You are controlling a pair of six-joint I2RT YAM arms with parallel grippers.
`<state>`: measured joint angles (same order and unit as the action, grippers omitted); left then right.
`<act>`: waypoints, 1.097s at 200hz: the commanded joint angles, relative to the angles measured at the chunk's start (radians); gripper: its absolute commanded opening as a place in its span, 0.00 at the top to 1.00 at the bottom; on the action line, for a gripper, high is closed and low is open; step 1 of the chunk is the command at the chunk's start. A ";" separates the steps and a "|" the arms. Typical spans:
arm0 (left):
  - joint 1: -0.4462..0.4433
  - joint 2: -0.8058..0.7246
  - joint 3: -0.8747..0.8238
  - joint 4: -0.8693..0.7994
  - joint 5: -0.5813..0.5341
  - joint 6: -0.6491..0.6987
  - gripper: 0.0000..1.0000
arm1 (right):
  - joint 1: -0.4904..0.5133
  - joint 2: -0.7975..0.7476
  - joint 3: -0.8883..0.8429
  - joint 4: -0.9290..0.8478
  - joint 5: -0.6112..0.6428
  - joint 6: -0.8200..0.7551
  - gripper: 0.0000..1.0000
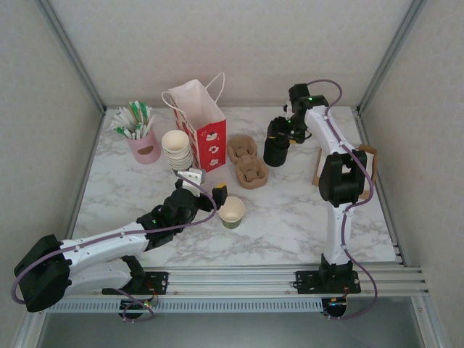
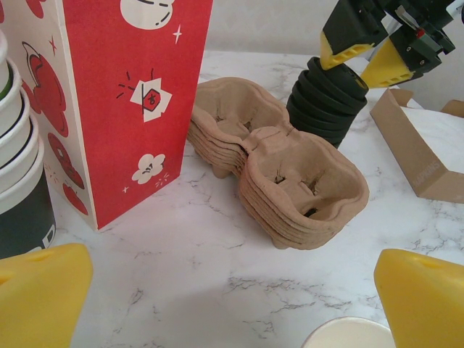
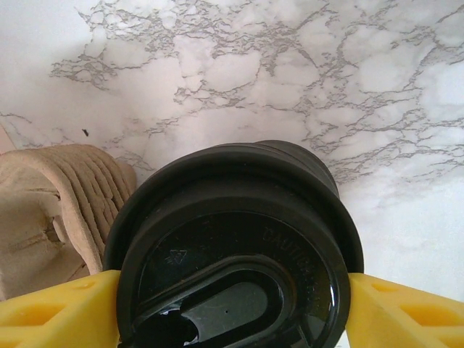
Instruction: Pack the takeout coffee
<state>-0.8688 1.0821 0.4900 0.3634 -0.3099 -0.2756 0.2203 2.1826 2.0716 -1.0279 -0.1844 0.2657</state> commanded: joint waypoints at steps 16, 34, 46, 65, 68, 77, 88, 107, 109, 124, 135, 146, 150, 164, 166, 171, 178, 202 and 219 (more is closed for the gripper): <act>0.005 0.004 0.030 0.008 0.006 0.015 0.00 | -0.005 -0.015 -0.013 0.004 -0.008 0.006 0.27; 0.006 0.001 0.030 0.009 0.007 0.015 0.00 | -0.004 -0.022 -0.012 0.002 -0.009 0.006 0.28; 0.005 0.001 0.031 0.009 0.008 0.015 0.00 | -0.004 -0.028 -0.012 -0.001 -0.009 0.004 0.28; 0.006 -0.001 0.030 0.009 0.008 0.015 0.00 | -0.004 -0.036 -0.012 -0.005 -0.009 0.004 0.28; 0.005 0.000 0.030 0.009 0.008 0.015 0.00 | -0.005 -0.036 -0.012 -0.005 -0.010 0.004 0.28; 0.006 -0.001 0.029 0.009 0.007 0.015 0.00 | -0.004 -0.040 -0.011 -0.005 -0.007 0.004 0.28; 0.005 -0.001 0.029 0.009 0.009 0.015 0.00 | -0.004 -0.044 -0.012 -0.006 -0.007 0.004 0.28; 0.005 -0.001 0.030 0.010 0.009 0.015 0.00 | -0.004 -0.049 -0.010 -0.008 -0.007 0.004 0.28; 0.005 -0.001 0.029 0.010 0.009 0.015 0.00 | -0.003 -0.049 -0.009 -0.009 -0.007 0.004 0.28; 0.005 -0.001 0.029 0.011 0.009 0.015 0.00 | -0.004 -0.053 -0.007 -0.012 -0.007 0.004 0.28; 0.005 0.000 0.029 0.010 0.009 0.015 0.01 | -0.003 -0.057 -0.007 -0.012 -0.005 0.004 0.28; 0.005 -0.001 0.029 0.010 0.009 0.015 0.00 | -0.003 -0.060 -0.006 -0.012 -0.002 0.006 0.28; 0.005 -0.001 0.030 0.011 0.009 0.015 0.00 | -0.003 -0.062 -0.005 -0.012 -0.002 0.006 0.28; 0.005 0.000 0.029 0.011 0.009 0.015 0.00 | -0.003 -0.066 -0.005 -0.012 -0.001 0.006 0.28; 0.005 -0.001 0.029 0.010 0.009 0.015 0.00 | -0.004 -0.067 -0.005 -0.012 -0.001 0.006 0.28; 0.006 0.000 0.029 0.010 0.009 0.015 0.00 | -0.004 -0.068 -0.005 -0.013 -0.001 0.006 0.28; 0.006 0.000 0.029 0.010 0.009 0.015 0.00 | -0.004 -0.070 -0.005 -0.015 -0.001 0.006 0.28; 0.005 0.000 0.029 0.012 0.011 0.015 0.00 | -0.003 -0.078 -0.006 -0.016 -0.001 0.006 0.29; 0.005 -0.002 0.028 0.012 0.011 0.015 0.00 | -0.001 -0.079 -0.004 -0.017 0.001 0.006 0.29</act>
<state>-0.8688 1.0821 0.4900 0.3634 -0.3099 -0.2756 0.2203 2.1487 2.0716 -1.0294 -0.1841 0.2657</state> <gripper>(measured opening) 0.996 0.717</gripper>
